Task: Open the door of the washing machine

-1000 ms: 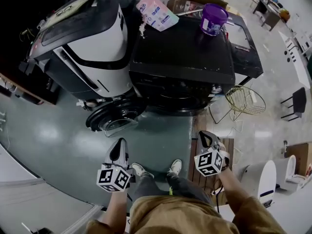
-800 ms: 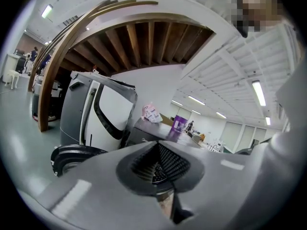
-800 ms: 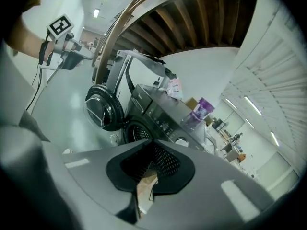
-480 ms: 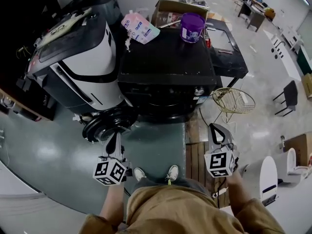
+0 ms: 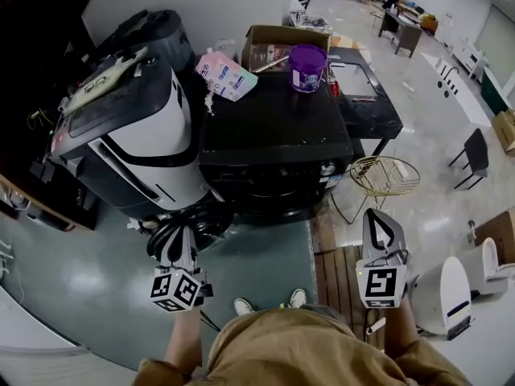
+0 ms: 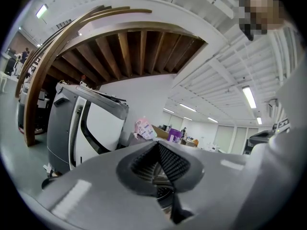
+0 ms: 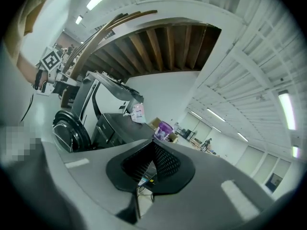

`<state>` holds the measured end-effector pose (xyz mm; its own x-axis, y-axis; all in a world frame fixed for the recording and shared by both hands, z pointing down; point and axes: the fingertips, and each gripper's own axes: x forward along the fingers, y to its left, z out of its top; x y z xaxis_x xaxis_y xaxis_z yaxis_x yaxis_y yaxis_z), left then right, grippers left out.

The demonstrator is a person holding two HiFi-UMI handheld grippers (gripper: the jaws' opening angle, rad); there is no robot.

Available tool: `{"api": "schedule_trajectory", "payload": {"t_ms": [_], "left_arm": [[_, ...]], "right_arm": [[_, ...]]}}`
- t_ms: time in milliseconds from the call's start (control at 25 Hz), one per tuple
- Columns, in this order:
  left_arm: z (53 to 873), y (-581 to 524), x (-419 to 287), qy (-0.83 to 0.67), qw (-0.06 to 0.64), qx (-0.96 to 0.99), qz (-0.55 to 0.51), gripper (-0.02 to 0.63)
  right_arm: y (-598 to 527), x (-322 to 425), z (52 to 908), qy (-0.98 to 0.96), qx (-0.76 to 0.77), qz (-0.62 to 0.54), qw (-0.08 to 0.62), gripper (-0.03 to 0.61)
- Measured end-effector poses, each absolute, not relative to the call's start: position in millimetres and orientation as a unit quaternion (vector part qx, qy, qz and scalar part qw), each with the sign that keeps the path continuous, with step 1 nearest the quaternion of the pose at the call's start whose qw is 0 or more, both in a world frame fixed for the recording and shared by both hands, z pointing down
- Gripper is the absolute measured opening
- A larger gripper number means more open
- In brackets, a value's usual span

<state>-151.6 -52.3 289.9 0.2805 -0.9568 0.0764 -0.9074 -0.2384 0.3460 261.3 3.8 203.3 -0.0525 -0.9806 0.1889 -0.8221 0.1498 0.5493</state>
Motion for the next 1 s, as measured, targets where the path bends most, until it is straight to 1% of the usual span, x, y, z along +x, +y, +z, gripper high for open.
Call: {"api": "schedule_trajectory", "payload": {"t_ms": [240,400,560,720,840,1000], "left_arm": [[278,-71,-153,-0.588,0.151,0.791,-0.076,0.06],[276,-79,-147,-0.581,0.15,0.797,-0.072,0.06],[279,-83,-141,-0.575,0.152,0.801,-0.067,0.06],[282,-84,-135,-0.57,0.157,0.804,-0.062,0.06],[282,-82,-131,-0.566,0.158,0.807,-0.061,0.06],[286,-74,-129,-0.565,0.163,0.806,-0.058,0.06]], "right_arm": [[8,265,186,-0.695,0.655,-0.147,0.255,0.005],[12,269,194,-0.691,0.659,-0.131,0.268,0.005],[14,273,202,-0.688,0.666,-0.129,0.259,0.005],[20,272,205,-0.686,0.662,-0.116,0.278,0.005],[23,274,206,-0.686,0.664,-0.121,0.272,0.005],[29,272,209,-0.687,0.659,-0.115,0.282,0.005]]}}
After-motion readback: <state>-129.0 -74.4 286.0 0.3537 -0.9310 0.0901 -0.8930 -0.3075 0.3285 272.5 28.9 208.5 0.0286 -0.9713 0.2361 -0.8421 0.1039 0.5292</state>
